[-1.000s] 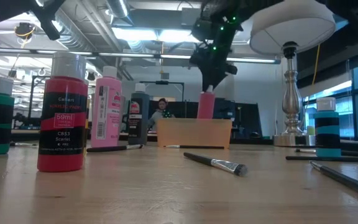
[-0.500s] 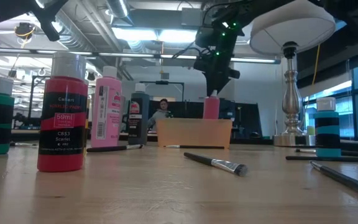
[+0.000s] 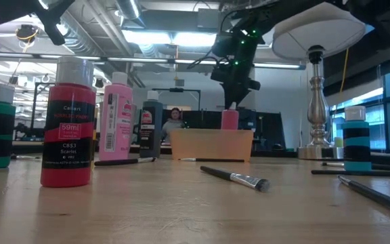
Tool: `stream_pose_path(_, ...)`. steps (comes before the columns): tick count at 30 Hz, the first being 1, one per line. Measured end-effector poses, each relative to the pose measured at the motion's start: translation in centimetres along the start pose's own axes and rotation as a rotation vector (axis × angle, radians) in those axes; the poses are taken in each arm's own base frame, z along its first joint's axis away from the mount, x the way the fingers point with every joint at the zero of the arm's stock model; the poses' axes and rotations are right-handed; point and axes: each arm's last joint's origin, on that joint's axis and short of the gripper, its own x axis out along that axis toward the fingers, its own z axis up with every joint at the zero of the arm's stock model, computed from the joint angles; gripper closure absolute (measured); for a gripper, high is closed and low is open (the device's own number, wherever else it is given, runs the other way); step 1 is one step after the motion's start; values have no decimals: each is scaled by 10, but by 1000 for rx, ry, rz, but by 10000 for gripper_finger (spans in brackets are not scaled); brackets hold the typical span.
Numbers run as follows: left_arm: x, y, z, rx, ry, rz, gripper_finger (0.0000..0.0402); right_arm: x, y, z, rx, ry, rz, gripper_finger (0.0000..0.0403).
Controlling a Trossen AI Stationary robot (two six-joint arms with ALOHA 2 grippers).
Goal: Pick & Place Paint Supplies
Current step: Put the pink paint bottle into the orange bin, then put the black paint brush into the white cup
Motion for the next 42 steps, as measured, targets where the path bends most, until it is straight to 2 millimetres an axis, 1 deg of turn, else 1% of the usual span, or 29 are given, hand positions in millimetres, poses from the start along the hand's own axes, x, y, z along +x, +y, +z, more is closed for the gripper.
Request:
stream_pose_path(12,0,0,0,0,1,-1,192,4,1,1,-45,-5,11,282)
stream_pose_path(15,0,0,0,0,1,-1,192,4,2,1,-25,-4,10,281)
stream_pose_path(17,0,0,0,0,1,-1,192,5,2,1,-7,-6,11,261)
stream_pose_path(21,0,0,0,0,1,-1,192,6,4,2,-5,-10,13,202)
stream_pose_path(24,0,0,0,0,1,-2,192,5,6,4,-8,-18,16,174)
stream_pose_path(27,0,0,0,1,2,-1,192,-1,10,7,-15,-31,25,158)
stream_pose_path(30,0,0,0,1,5,-3,192,-14,13,12,-22,-56,10,150)
stream_pose_path(40,0,0,-1,2,13,-15,192,-50,23,20,-56,-113,-57,147)
stream_pose_path(42,0,0,-1,2,14,-15,192,-62,24,21,-53,-123,-89,147)
